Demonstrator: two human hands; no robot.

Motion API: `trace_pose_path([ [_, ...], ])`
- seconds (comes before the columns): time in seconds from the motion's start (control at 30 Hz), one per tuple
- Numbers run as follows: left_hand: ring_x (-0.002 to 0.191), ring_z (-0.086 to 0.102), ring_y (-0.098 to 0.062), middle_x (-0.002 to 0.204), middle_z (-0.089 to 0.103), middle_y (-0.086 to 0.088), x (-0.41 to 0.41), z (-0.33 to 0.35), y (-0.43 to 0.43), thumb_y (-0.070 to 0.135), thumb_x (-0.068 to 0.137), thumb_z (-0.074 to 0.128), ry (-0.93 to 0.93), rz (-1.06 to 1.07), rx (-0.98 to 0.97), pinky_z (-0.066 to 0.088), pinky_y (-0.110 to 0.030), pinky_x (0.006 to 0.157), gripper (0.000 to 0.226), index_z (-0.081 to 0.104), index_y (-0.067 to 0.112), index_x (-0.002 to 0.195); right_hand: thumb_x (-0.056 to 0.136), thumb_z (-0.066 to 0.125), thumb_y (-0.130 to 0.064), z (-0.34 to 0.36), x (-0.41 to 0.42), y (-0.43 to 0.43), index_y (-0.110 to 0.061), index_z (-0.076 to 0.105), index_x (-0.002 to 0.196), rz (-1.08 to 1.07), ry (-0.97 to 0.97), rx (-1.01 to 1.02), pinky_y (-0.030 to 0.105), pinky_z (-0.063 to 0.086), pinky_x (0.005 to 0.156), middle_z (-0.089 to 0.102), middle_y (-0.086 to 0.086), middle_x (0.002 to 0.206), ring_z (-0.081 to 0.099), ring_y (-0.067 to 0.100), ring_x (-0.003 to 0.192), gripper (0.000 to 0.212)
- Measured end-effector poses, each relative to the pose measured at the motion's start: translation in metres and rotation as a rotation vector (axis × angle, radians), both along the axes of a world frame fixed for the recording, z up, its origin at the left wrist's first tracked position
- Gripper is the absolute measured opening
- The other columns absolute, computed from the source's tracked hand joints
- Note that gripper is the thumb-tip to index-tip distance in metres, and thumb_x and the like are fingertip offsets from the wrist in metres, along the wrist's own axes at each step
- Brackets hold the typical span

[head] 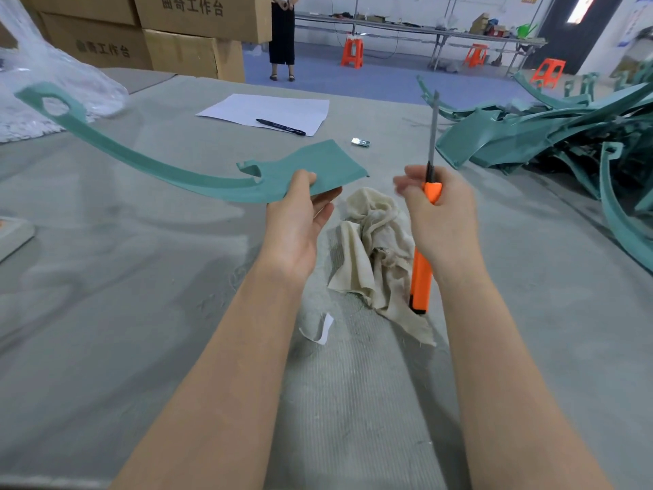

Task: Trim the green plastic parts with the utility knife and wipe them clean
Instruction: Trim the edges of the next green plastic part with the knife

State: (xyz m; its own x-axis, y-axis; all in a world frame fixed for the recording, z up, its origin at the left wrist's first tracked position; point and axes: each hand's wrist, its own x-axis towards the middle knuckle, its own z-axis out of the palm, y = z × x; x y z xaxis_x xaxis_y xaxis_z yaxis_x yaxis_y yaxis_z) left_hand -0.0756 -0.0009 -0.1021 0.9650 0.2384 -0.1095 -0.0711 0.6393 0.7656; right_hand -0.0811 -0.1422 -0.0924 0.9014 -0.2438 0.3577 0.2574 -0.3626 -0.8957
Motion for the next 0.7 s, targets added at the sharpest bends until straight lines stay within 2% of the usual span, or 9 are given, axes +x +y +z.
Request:
trace_pose_path([
  [0.1, 0.079, 0.070, -0.012, 0.098, 0.069, -0.007, 0.000, -0.001, 0.002, 0.014, 0.096, 0.047, 0.002, -0.057, -0.040, 0.051, -0.023, 0.073, 0.013, 0.055, 0.013, 0.106, 0.092, 0.048, -0.006, 0.001, 0.000, -0.004, -0.023, 0.063, 0.106, 0.067, 0.000, -0.045, 0.015, 0.033, 0.066, 0.041, -0.019, 0.074, 0.039, -0.005, 0.062, 0.026],
  [0.17, 0.078, 0.069, -0.011, 0.093, 0.071, -0.006, -0.001, -0.001, 0.004, 0.015, 0.096, 0.045, 0.009, -0.108, -0.095, 0.051, -0.023, 0.075, 0.017, 0.055, 0.012, 0.109, 0.094, 0.047, -0.006, 0.003, -0.002, -0.006, -0.022, 0.062, 0.099, 0.078, -0.012, 0.029, 0.016, 0.043, 0.065, 0.048, -0.018, 0.063, 0.052, -0.001, 0.059, 0.023],
  [0.23, 0.078, 0.067, -0.011, 0.090, 0.073, -0.005, -0.002, 0.000, 0.006, 0.016, 0.097, 0.043, 0.015, -0.160, -0.148, 0.050, -0.023, 0.076, 0.020, 0.056, 0.010, 0.111, 0.095, 0.046, -0.005, 0.006, -0.004, -0.006, -0.020, 0.060, 0.091, 0.083, -0.011, 0.118, 0.024, 0.054, 0.069, 0.054, -0.007, 0.058, 0.070, 0.011, 0.067, 0.021],
  [0.3, 0.077, 0.065, -0.011, 0.089, 0.074, -0.004, -0.003, 0.001, 0.007, 0.016, 0.097, 0.042, 0.017, -0.197, -0.174, 0.050, -0.024, 0.076, 0.021, 0.056, 0.009, 0.110, 0.095, 0.047, -0.005, 0.007, -0.006, -0.005, -0.021, 0.061, 0.089, 0.075, -0.017, 0.127, 0.031, 0.055, 0.079, 0.060, -0.002, 0.066, 0.072, 0.016, 0.076, 0.022],
  [0.37, 0.077, 0.065, -0.011, 0.090, 0.074, -0.005, -0.003, 0.002, 0.006, 0.016, 0.096, 0.042, 0.018, -0.203, -0.174, 0.050, -0.024, 0.076, 0.020, 0.057, 0.009, 0.109, 0.094, 0.050, -0.004, 0.008, -0.007, -0.003, -0.023, 0.064, 0.097, 0.105, -0.004, 0.142, 0.041, 0.055, 0.090, 0.067, 0.009, 0.089, 0.067, 0.025, 0.081, 0.024],
  [0.4, 0.077, 0.066, -0.011, 0.089, 0.073, -0.005, -0.003, 0.002, 0.006, 0.015, 0.096, 0.043, 0.016, -0.196, -0.169, 0.051, -0.023, 0.075, 0.019, 0.057, 0.009, 0.108, 0.094, 0.051, -0.003, 0.007, -0.007, -0.002, -0.023, 0.064, 0.100, 0.130, 0.009, 0.178, 0.042, 0.056, 0.087, 0.067, 0.011, 0.094, 0.066, 0.027, 0.080, 0.025],
  [0.47, 0.076, 0.067, -0.012, 0.086, 0.072, -0.005, -0.003, 0.002, 0.006, 0.014, 0.096, 0.044, 0.010, -0.173, -0.146, 0.051, -0.024, 0.074, 0.016, 0.057, 0.010, 0.105, 0.095, 0.053, -0.003, 0.007, -0.007, 0.001, -0.017, 0.064, 0.100, 0.167, 0.018, 0.255, 0.028, 0.059, 0.069, 0.066, 0.003, 0.082, 0.065, 0.016, 0.063, 0.019],
  [0.53, 0.075, 0.068, -0.013, 0.088, 0.070, -0.006, -0.003, 0.002, 0.004, 0.013, 0.096, 0.046, -0.006, -0.142, -0.109, 0.052, -0.024, 0.072, 0.014, 0.057, 0.011, 0.104, 0.093, 0.058, -0.010, 0.007, -0.008, 0.005, -0.017, 0.064, 0.092, 0.157, 0.007, 0.230, 0.021, 0.048, 0.053, 0.066, -0.002, 0.068, 0.053, 0.010, 0.049, 0.010],
  [0.7, 0.078, 0.069, -0.013, 0.097, 0.067, -0.005, -0.003, 0.002, -0.001, 0.011, 0.096, 0.049, -0.068, -0.056, 0.028, 0.052, -0.022, 0.069, 0.017, 0.056, 0.013, 0.111, 0.087, 0.069, -0.026, 0.004, -0.010, 0.013, -0.022, 0.064, 0.070, 0.157, 0.014, 0.164, 0.028, 0.039, 0.055, 0.071, 0.018, 0.082, 0.042, 0.011, 0.050, 0.018],
])
